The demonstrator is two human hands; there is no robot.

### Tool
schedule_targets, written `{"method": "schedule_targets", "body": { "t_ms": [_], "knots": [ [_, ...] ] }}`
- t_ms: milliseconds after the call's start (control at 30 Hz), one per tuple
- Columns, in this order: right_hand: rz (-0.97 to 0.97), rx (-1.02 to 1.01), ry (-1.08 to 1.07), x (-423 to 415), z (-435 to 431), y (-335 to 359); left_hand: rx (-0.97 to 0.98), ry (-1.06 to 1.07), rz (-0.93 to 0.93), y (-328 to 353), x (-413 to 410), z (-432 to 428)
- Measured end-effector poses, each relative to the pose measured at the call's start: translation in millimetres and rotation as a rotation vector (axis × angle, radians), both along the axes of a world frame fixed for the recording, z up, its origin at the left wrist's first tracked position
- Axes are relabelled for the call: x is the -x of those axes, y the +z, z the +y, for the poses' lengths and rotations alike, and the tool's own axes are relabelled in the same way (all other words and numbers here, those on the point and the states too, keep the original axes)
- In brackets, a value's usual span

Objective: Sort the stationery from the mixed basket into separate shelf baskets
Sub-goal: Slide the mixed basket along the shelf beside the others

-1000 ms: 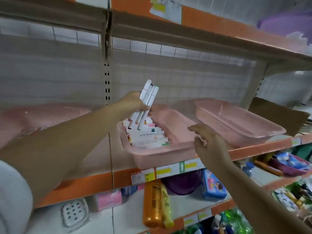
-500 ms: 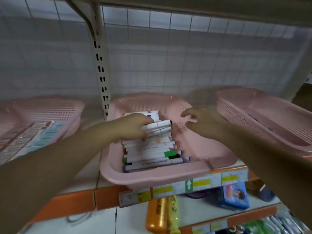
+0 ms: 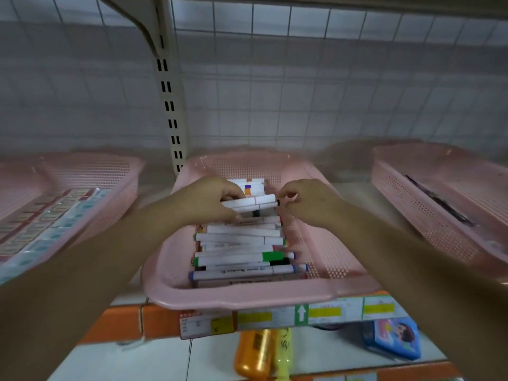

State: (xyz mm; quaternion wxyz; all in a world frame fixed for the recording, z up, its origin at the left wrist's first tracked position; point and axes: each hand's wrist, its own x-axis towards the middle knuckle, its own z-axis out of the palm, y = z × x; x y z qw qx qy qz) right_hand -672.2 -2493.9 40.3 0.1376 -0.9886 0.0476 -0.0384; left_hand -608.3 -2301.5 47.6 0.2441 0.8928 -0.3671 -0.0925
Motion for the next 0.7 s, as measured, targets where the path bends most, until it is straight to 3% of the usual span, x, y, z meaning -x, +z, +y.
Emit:
{"method": "schedule_targets", "body": {
  "t_ms": [233, 700],
  "knots": [
    [-0.026, -0.082, -0.001, 0.2, 0.0, 0.7, -0.164, -0.016, -0.060, -1.4, 1.1, -1.5],
    [-0.005, -0.122, 0.013, 6.6, 1.9, 3.6, -0.230, -0.032, 0.025, -3.7, -3.0, -3.8]
  ]
}}
